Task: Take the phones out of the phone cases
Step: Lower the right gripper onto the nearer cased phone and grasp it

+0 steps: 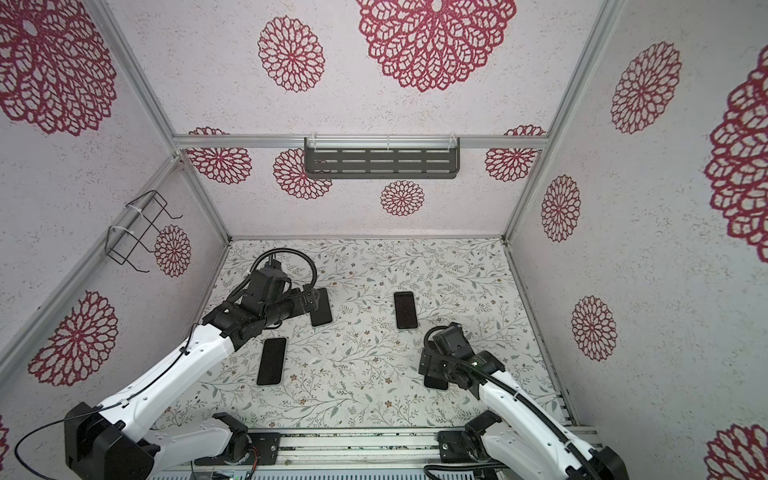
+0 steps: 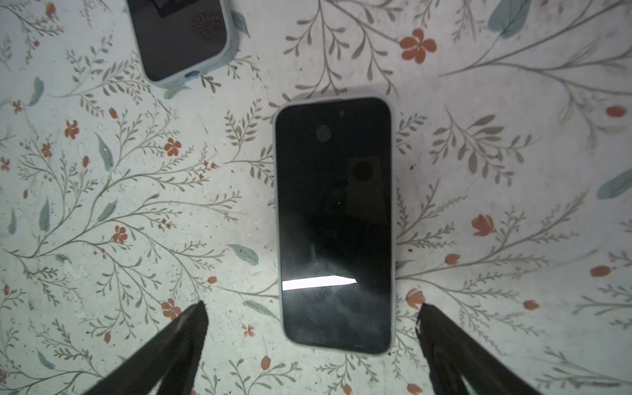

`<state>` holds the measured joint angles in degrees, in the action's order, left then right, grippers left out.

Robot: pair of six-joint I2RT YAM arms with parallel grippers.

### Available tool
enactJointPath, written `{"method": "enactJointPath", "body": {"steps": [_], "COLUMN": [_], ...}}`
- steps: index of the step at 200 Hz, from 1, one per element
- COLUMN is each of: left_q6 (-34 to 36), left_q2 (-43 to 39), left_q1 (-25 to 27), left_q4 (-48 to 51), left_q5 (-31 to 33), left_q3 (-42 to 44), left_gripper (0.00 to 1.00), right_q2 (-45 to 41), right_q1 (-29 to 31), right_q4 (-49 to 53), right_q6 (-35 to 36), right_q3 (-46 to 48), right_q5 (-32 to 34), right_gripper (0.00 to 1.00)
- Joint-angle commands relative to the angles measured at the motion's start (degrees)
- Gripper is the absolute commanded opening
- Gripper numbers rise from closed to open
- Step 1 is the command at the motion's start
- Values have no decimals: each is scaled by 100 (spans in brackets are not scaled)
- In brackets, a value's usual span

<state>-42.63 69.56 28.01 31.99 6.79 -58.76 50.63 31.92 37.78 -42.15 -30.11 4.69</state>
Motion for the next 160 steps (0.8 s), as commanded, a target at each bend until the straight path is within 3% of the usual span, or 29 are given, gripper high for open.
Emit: {"method": "enactJointPath", "body": {"steps": [1,58,160], "left_q6": [-91,-235,-316], "left_q2": [87,289,606], "left_q1": [3,12,34], "left_q4": [-175,-430,-558], "left_q5": [-104,-359,-475], "left_q3": [57,177,102], "left_gripper": [97,97,97], "right_q2": [280,933,1527], "right_q1": [278,613,648], "right_q4": [-21,-59,-333], "right_q6": [-275,-348,-189], "right_q3": [64,139,110], "right_q5": [195,575,594], "right_gripper": [99,98,84]}}
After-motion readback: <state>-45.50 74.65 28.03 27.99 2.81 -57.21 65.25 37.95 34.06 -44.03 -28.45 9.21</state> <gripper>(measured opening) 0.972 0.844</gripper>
